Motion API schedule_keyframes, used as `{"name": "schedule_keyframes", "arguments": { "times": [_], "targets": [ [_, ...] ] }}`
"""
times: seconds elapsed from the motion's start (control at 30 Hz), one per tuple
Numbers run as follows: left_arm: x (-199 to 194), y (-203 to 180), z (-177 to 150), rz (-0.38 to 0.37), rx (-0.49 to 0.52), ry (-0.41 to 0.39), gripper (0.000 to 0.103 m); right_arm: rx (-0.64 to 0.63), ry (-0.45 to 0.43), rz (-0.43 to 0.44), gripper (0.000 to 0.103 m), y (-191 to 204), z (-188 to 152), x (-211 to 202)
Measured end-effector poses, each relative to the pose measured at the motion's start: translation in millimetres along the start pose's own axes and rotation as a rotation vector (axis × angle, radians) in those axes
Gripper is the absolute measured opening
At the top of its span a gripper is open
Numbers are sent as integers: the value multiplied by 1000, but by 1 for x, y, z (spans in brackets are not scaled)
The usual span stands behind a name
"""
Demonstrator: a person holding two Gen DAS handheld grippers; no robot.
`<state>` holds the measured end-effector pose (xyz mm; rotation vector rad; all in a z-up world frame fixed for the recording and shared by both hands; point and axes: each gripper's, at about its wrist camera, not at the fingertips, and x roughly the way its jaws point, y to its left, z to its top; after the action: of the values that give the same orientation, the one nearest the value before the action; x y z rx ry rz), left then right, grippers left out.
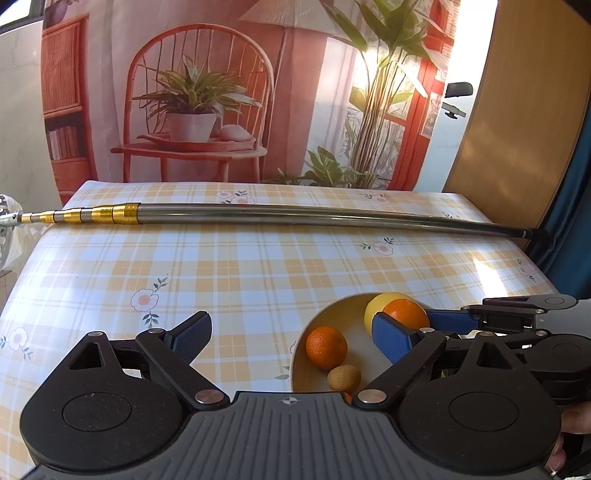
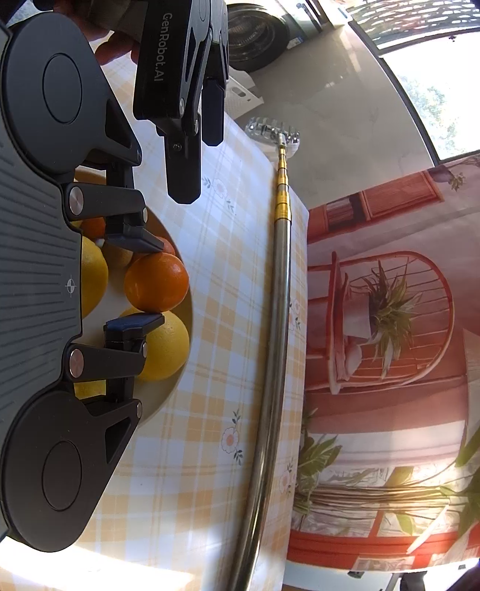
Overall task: Organize fruits
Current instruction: 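Carry the tangerine over the bowl and lower it in with the right tool, then open the right tool to release the tangerine into the bowl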
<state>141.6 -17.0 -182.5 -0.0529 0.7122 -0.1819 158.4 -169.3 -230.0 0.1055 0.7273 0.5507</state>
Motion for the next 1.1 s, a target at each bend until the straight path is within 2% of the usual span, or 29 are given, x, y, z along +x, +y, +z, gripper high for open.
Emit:
{"name": "schedule_keyframes", "arguments": {
  "times": [0.37,0.63,1.1],
  "targets": [
    [-3,-3,-8,-17,-4,-13,95,68,35,19,33,-5,-8,8],
    [2,0,-17,-20,-39,12,95,189,50,30,30,-19,-16,13],
    [2,1,-19,-19,-42,14,95,176,45,9,32,-14,-17,12]
  ]
}}
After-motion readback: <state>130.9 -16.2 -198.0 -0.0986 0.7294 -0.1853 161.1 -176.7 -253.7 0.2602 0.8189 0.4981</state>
